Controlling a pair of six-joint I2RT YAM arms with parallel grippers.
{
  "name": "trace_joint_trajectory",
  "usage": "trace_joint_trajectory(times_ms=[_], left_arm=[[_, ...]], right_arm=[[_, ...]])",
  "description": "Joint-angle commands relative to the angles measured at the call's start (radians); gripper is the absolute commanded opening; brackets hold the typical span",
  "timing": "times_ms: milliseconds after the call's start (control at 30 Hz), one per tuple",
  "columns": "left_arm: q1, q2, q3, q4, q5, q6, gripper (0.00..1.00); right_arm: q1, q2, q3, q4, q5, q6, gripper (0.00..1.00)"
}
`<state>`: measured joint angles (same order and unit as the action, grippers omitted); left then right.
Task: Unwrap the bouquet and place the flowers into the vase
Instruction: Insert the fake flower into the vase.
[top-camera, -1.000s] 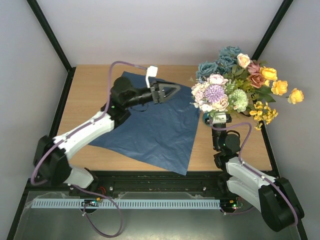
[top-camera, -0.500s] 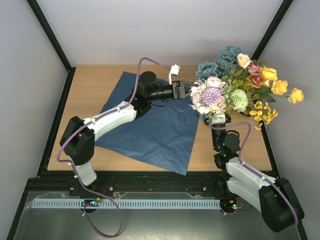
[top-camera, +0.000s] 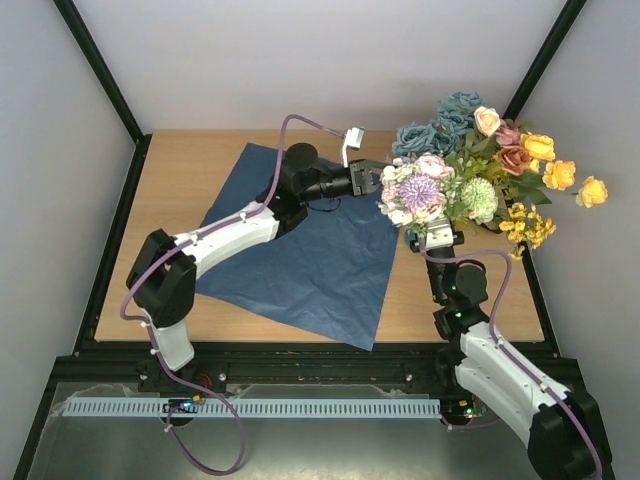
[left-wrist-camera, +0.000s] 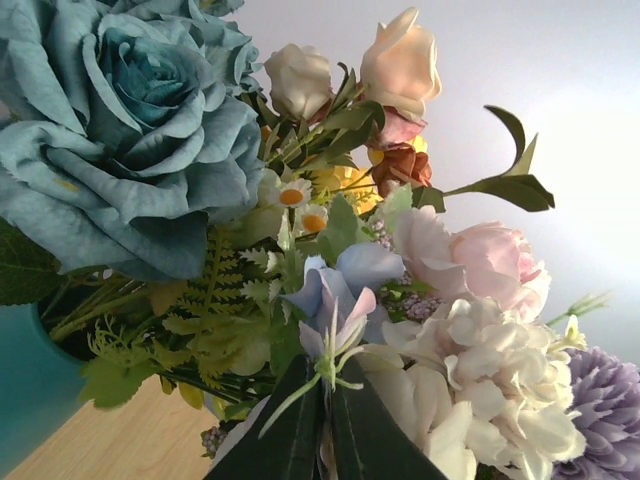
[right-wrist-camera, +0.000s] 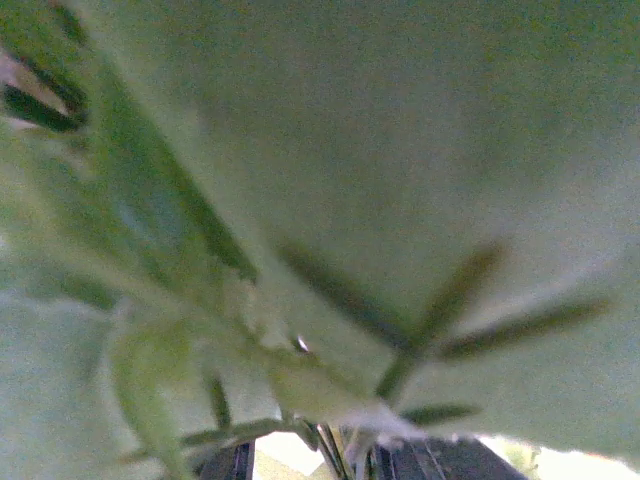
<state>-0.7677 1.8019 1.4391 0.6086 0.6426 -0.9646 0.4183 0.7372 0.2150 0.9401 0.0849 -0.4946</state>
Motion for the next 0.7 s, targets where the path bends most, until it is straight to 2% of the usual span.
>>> trace_joint_trajectory(times_ms=[0, 267, 367, 667], left_arm=[[-0.008, 0.022, 0.027, 0.029, -0.028, 0.011, 0.04], [-0.008, 0.037, 0.035, 0.028, -0.044, 0.012, 0.02], [-0.008, 0.044, 0.043, 0.026, -0.055, 0.017, 0.02], [-0.008, 0.071, 0.062, 0.014, -0.073, 0.032, 0.02]], right_arm=[[-0.003, -0.05, 0.066, -0.115, -0.072, -0.027, 0.32], [-0.003, -0.12, 0.1, -0.239, -0.061, -0.015, 0.33], [-0.003, -0.127, 0.125, -0.33, -0.044, -0.012, 0.38], [-0.003, -0.218, 0.175, -0.61, 0.019, 0.134, 0.48]])
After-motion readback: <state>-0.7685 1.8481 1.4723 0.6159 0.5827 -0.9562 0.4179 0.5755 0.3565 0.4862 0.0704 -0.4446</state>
